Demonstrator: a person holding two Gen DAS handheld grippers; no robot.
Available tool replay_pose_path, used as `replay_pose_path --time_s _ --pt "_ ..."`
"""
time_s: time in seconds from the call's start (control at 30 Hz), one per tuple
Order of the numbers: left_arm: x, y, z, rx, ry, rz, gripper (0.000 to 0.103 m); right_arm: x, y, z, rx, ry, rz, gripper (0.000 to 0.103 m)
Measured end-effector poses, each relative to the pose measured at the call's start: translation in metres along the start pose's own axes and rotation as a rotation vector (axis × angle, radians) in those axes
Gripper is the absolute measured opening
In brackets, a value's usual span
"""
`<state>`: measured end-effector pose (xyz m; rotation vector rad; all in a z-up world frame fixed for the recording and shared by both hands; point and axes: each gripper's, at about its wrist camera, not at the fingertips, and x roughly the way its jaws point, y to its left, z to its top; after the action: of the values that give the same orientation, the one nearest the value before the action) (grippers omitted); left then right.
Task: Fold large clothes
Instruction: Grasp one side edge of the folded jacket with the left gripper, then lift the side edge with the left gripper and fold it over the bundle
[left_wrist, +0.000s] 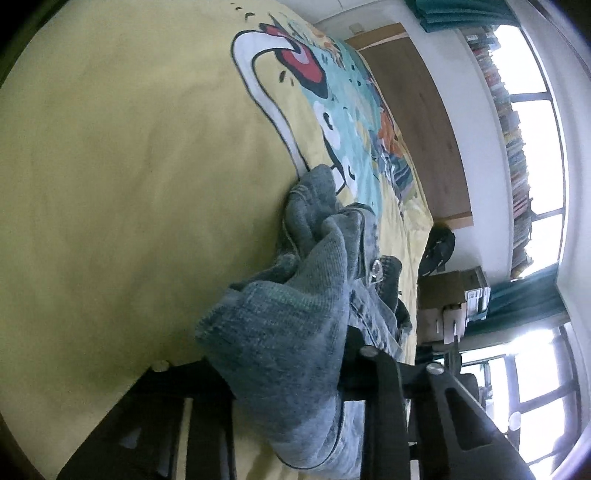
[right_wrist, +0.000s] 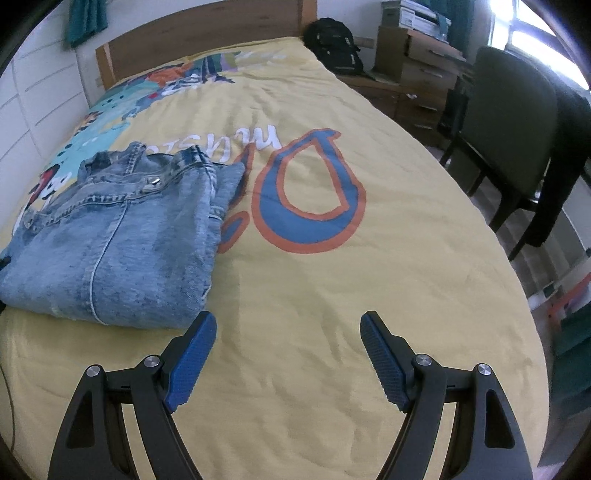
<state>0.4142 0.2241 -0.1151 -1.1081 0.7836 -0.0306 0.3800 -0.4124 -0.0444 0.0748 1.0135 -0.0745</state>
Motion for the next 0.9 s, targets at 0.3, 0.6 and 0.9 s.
replay_pose_path --time_s 0.3,0.6,0.9 --pt "-0.004 -0.065 0.001 0.116 0.032 0.036 0.012 -0.01 -0.022 -0.007 0.048 -0.021 0.018 0.08" --pt "0.012 -0.14 -0.026 0.196 0.065 0.044 0.011 -0.029 -0.058 -0.01 0.101 -0.059 0.03 0.081" --pt "0.057 -0.223 -0.077 0.223 0.144 -0.068 0.011 -0.041 -0.109 -0.019 0.168 -0.083 0.015 0.081"
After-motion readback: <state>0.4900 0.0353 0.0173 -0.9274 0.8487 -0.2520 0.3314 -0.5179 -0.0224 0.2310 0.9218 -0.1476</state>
